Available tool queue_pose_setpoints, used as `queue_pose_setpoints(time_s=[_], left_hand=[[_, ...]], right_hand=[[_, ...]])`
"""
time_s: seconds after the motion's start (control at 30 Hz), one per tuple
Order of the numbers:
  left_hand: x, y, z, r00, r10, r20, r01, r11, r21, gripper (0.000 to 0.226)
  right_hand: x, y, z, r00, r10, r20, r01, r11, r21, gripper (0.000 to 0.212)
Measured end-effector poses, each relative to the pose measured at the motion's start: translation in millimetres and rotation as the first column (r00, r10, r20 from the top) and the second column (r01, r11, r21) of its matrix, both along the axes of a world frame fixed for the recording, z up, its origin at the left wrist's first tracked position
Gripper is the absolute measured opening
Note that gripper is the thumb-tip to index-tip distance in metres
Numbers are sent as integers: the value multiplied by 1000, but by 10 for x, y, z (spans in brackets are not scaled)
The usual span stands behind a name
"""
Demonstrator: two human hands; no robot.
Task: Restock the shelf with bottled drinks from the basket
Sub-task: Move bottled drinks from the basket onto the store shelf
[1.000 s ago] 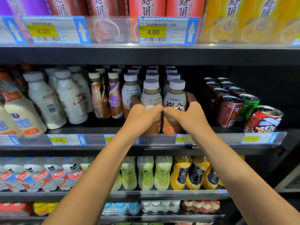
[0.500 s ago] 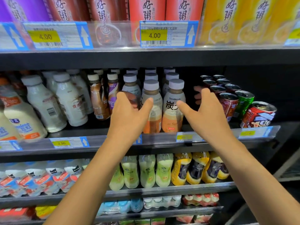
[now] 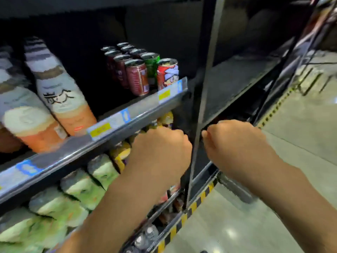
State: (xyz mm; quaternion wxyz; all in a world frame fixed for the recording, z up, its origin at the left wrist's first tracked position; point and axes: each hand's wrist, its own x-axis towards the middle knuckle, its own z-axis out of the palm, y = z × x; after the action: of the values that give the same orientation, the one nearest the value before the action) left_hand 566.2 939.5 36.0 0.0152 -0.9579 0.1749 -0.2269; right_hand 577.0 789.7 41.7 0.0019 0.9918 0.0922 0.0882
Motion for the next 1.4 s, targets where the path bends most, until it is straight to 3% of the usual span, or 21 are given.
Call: queue_pose_setpoints(time_s=[0.1, 0.33, 0.53, 0.8, 0.9, 1.13, 1.3, 1.4], left_hand=[[161, -609, -199, 969, -78, -235, 121, 977, 176, 22], [985, -1894, -980, 849, -218, -481, 305, 946, 109, 19], [2206, -3231, -1706, 771, -244, -588, 364, 927, 94, 23], [3820, -4983, -2471, 594, -105, -797, 396, 901, 176, 25], [4274, -5399, -2875, 548, -96, -831, 310, 946, 95, 26], [5191, -5877, -4591, 400, 49, -915, 250, 955, 161, 36], [5755, -6108, -6358, 329, 120, -937, 222, 954, 200, 29], [6021, -6161, -7554, 325, 157, -933, 206, 951, 232, 31]], right_hand=[[-92, -578, -301, 982, -127, -138, 125, 992, -26, 25], [177, -1883, -1147, 833, -445, -329, 476, 879, 17, 24], [1125, -3145, -1846, 744, -493, -450, 573, 818, 51, 22], [2590, -4762, -2595, 610, -486, -626, 620, 784, -5, 22], [3067, -5169, -2977, 584, -472, -661, 633, 774, 7, 23], [3871, -5704, -4609, 453, -438, -777, 703, 712, 9, 18], [4419, -5920, -6317, 414, -427, -804, 709, 705, -9, 31], [4742, -5989, -7469, 379, -414, -828, 706, 708, -31, 26]])
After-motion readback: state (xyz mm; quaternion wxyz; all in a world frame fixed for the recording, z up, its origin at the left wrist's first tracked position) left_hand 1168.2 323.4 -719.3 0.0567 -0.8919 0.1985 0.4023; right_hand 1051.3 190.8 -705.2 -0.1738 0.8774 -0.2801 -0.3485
